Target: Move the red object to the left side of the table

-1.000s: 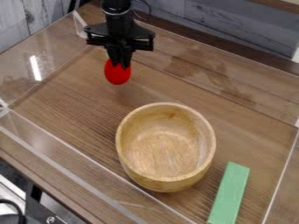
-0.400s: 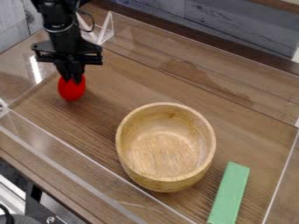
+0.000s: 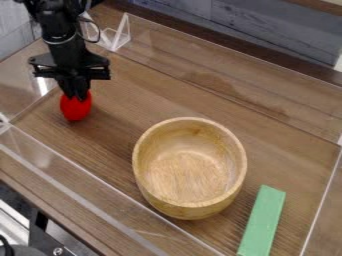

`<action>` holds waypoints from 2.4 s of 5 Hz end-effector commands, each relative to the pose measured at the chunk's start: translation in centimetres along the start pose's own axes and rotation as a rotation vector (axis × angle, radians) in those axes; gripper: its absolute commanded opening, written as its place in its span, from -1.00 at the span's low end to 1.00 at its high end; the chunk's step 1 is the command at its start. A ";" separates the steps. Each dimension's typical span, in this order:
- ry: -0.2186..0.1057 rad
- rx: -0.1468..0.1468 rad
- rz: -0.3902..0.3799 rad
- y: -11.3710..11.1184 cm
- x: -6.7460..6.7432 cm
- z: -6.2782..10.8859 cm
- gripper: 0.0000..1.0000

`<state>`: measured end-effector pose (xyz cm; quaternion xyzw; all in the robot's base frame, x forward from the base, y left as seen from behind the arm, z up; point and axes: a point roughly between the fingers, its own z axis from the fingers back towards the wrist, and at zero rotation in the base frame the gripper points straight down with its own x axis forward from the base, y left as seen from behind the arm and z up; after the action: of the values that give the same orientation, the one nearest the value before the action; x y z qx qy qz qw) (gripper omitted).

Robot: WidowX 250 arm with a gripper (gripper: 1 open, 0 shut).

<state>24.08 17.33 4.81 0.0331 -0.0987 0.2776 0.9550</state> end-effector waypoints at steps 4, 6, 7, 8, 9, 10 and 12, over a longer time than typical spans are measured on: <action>0.014 0.002 -0.014 1.6 0.1 -0.5 -1.00; 0.040 0.028 0.074 4.4 0.8 -1.4 -1.00; 0.052 0.038 0.115 4.6 0.5 -1.6 -1.00; 0.063 0.038 0.106 4.9 -0.1 -2.3 -1.00; 0.074 0.039 0.098 5.4 -0.6 -3.1 -1.00; 0.085 0.040 0.096 5.5 -1.2 -3.5 -1.00; 0.108 0.040 0.063 5.5 -1.8 -4.3 -1.00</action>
<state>22.60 20.94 2.25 0.0397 -0.0770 0.3008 0.9498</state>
